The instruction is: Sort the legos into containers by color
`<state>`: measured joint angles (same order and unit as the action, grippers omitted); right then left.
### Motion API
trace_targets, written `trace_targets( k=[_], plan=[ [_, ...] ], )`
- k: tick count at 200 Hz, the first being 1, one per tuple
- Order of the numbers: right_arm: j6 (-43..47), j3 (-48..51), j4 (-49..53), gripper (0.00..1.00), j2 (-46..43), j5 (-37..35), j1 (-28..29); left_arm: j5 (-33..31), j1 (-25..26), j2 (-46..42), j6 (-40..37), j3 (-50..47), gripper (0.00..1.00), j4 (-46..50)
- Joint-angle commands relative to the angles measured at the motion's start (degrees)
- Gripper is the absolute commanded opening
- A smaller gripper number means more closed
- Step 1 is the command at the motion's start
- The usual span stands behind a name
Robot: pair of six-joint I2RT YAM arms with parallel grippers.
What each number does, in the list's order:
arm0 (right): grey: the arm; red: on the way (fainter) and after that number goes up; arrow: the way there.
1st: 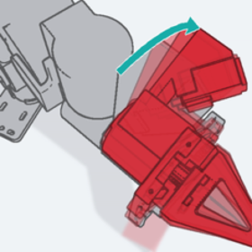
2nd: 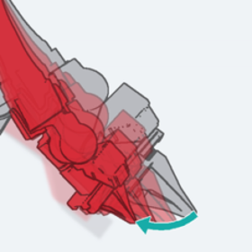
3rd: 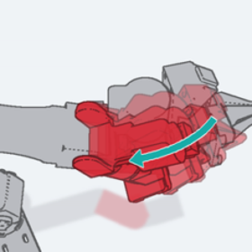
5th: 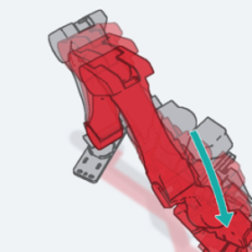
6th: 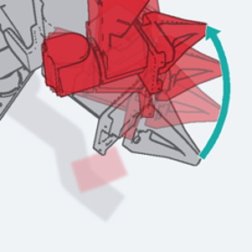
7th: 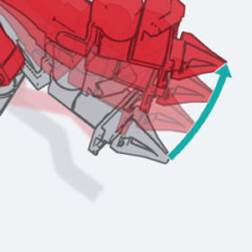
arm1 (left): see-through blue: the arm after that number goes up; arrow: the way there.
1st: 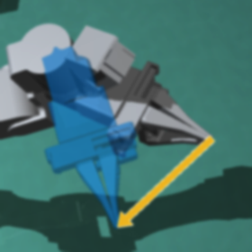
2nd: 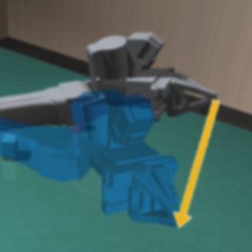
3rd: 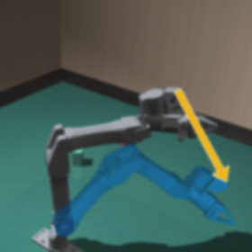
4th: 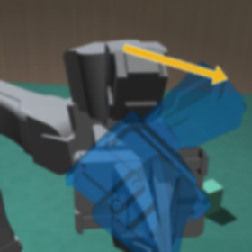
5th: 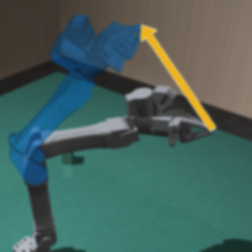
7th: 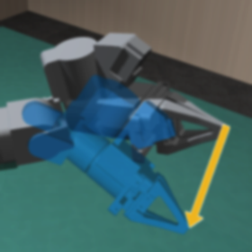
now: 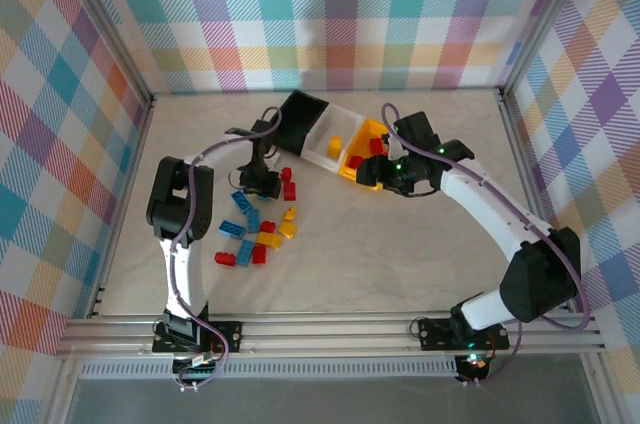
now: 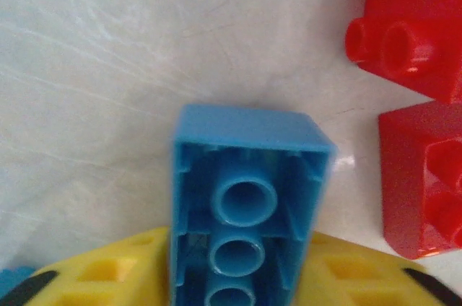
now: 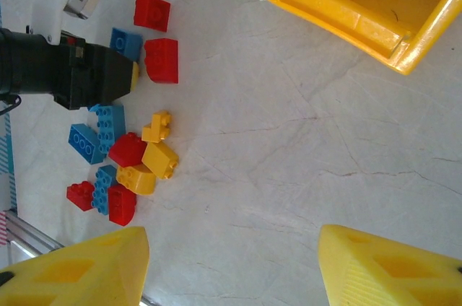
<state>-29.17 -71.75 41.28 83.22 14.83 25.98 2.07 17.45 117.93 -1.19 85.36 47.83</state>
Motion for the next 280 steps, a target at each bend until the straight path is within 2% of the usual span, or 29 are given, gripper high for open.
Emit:
trace_targets(
  k=[1,21,53,76,121,141,208,226,242,280],
  plan=[
    [0.1,-2.1,1.3,0.63,1.0,-0.4,0.3,2.3,-0.4,1.6,0.3,0.4,0.34,0.0],
    [0.1,-2.2,1.3,0.63,1.2,-0.4,0.3,2.2,-0.4,0.3,0.6,0.8,0.25,0.5],
    [0.0,-2.2,1.1,0.63,1.8,-0.3,0.3,1.6,-1.2,-3.0,1.7,4.1,0.25,3.3],
    [-0.5,-1.7,1.0,0.63,1.6,-0.3,0.4,2.6,-2.4,-3.7,3.7,12.3,0.26,4.9],
    [-1.9,-0.4,1.5,0.63,-0.4,-1.7,0.6,7.6,-2.9,10.2,7.5,38.5,0.27,8.8],
    [-2.6,-0.3,2.6,0.63,-1.4,-2.3,0.7,10.3,-3.7,14.6,11.6,41.1,0.26,5.6],
    [-3.0,-3.6,9.4,0.63,-2.8,-4.5,0.9,15.3,-3.5,25.7,18.0,53.4,0.29,-2.6],
    [-3.6,-3.5,9.9,0.63,-3.1,-4.8,1.1,16.3,-3.3,27.2,19.0,53.7,0.32,-3.4],
    [-4.1,-3.2,9.8,0.63,-3.4,-4.9,1.1,16.3,-2.8,27.8,18.9,53.6,0.45,-3.3],
    [-4.3,-3.0,9.5,0.63,-3.5,-4.8,1.4,16.1,-2.5,27.3,18.8,53.5,0.54,-3.0]
  ],
)
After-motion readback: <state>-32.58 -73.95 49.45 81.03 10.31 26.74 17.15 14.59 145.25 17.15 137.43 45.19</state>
